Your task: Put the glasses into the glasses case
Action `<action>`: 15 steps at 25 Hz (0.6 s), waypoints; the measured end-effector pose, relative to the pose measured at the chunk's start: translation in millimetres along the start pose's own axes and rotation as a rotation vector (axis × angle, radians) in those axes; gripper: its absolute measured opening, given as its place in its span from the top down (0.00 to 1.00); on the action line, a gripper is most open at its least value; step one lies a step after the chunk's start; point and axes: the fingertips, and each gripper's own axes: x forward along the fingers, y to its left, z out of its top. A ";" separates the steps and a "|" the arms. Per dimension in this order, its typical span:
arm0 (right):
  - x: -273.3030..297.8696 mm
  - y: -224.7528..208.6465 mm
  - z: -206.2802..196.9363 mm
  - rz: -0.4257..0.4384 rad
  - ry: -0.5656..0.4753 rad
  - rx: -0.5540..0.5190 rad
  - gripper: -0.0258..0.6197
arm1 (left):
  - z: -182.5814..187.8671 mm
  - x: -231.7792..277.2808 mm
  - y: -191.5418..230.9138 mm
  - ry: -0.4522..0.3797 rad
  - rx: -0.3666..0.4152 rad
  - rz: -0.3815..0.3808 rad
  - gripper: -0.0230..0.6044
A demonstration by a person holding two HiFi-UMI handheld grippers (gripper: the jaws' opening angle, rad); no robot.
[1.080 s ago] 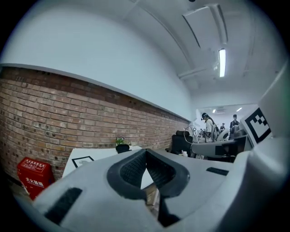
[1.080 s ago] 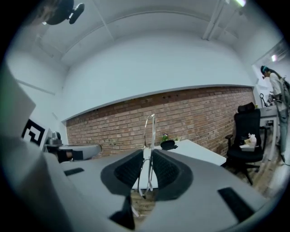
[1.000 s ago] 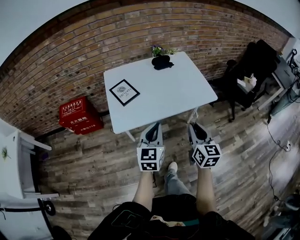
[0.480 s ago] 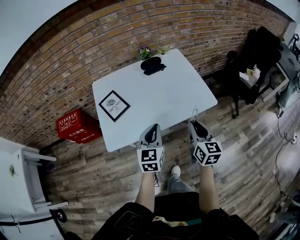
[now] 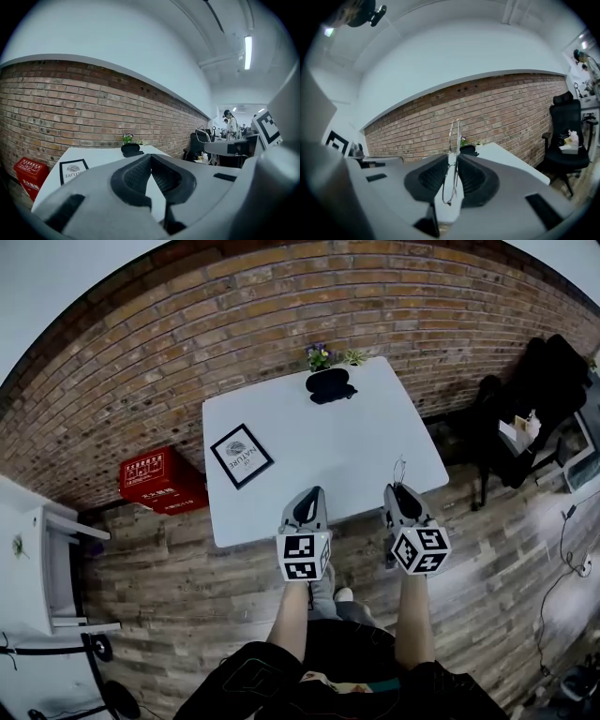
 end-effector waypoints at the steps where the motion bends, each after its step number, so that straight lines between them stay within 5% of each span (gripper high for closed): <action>1: 5.7 -1.4 -0.7 0.001 0.004 0.001 0.85 | -1.1 5.9 2.2 0.006 -0.003 -0.001 0.95; 15: 108.0 -48.4 -18.2 -0.002 0.098 0.029 0.85 | -28.3 117.0 32.6 0.108 -0.079 -0.012 0.95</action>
